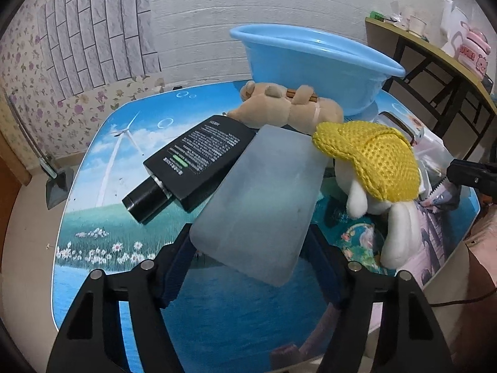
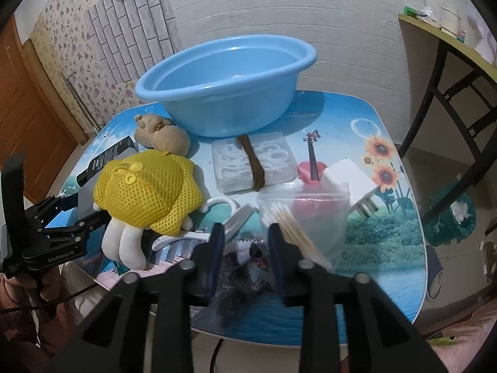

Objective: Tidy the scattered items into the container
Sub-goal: 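Close the left gripper on the frosted plastic box while the right grasps the snack packet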

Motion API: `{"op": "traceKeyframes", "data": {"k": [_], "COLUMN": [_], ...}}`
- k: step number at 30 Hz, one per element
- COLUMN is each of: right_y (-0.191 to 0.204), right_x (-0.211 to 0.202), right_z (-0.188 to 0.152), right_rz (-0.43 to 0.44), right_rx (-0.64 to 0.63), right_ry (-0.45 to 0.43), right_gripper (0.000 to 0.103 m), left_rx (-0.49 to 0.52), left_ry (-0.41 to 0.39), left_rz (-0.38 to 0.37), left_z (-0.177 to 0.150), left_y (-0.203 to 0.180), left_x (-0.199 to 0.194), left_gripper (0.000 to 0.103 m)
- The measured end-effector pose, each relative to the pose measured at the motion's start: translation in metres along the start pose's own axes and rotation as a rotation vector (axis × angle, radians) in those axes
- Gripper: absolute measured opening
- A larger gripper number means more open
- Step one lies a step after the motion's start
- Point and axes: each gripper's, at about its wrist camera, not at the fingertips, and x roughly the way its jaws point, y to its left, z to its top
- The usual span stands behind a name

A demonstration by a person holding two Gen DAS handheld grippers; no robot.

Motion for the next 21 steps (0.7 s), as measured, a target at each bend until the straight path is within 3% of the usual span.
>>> {"op": "traceKeyframes", "data": {"k": [21], "right_y": [0.005], "right_x": [0.008], "right_z": [-0.023], "right_rz": [-0.008], "right_rx": [-0.076], "right_ry": [0.055], "right_gripper": [0.037], "left_rx": [0.044], "left_ry": [0.051], "left_rz": [-0.004], "left_z": [-0.035], "left_y": [-0.004], "left_x": [-0.030], "left_gripper": [0.064]}}
